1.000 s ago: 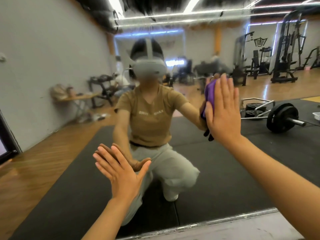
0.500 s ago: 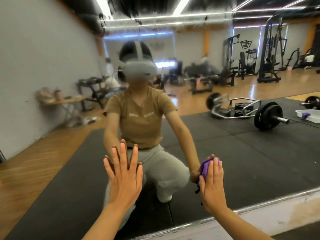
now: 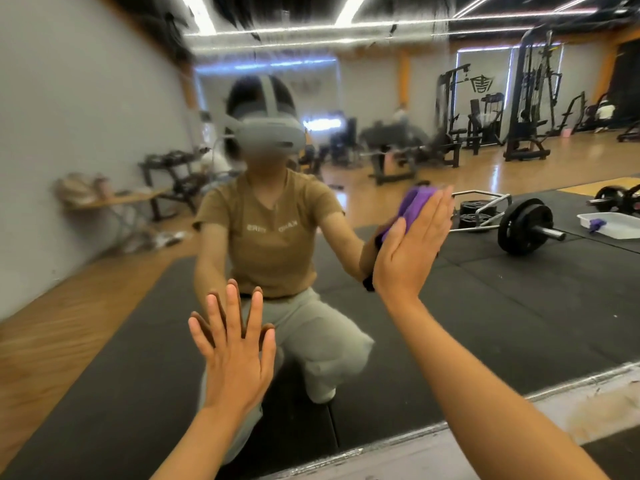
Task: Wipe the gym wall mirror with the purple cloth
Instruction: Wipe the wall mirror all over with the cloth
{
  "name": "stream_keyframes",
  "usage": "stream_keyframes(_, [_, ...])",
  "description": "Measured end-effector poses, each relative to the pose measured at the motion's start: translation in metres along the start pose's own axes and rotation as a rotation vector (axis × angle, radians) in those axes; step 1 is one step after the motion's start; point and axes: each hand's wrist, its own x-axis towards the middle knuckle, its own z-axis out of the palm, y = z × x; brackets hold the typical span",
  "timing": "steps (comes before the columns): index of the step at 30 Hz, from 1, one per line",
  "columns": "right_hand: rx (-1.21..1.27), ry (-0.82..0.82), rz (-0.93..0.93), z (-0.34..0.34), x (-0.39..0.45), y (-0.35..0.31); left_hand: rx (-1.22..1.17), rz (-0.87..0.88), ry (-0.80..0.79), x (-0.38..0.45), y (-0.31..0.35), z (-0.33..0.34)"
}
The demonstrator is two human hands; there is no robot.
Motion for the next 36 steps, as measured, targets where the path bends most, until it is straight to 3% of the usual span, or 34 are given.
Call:
stream_keyframes(3, [-0.018, -0.068, 0.053, -0.015, -0.078, 0.049, 0.002, 0.001, -0.002, 0.001, 0.0, 0.001])
stream_keyframes(7, [-0.065, -0.302, 0.165, -0.051, -0.178, 0.107, 0.011, 0.009, -0.001, 0.001, -0.001, 0.003])
stream_keyframes(10, [-0.087, -0.353, 0.263, -0.061, -0.197, 0.115, 0.0, 0.015, -0.008, 0.001, -0.002, 0.002])
stream_keyframes(14, [-0.041, -0.317, 0.251, -0.052, -0.176, 0.107, 0.009, 0.028, -0.002, 0.001, -0.001, 0.002])
stream_keyframes(21, [0.004, -0.173, -0.2, -0.02, -0.031, 0.034, 0.003, 0.018, -0.008, 0.002, -0.001, 0.004])
stream_keyframes(26, [-0.025, -0.167, -0.389, -0.02, -0.038, 0.047, -0.005, 0.016, 0.008, 0.003, 0.0, 0.004])
stream_keyframes(31, [-0.221, -0.455, -0.855, -0.057, -0.145, 0.139, 0.017, 0.036, 0.035, 0.0, 0.0, 0.005])
stream_keyframes(34, [-0.422, -0.794, -1.269, -0.089, -0.188, 0.191, 0.049, 0.042, 0.044, 0.001, -0.001, 0.005])
stream_keyframes(36, [-0.464, -0.959, -1.439, -0.098, -0.192, 0.211, 0.051, 0.062, 0.059, 0.001, -0.002, 0.006])
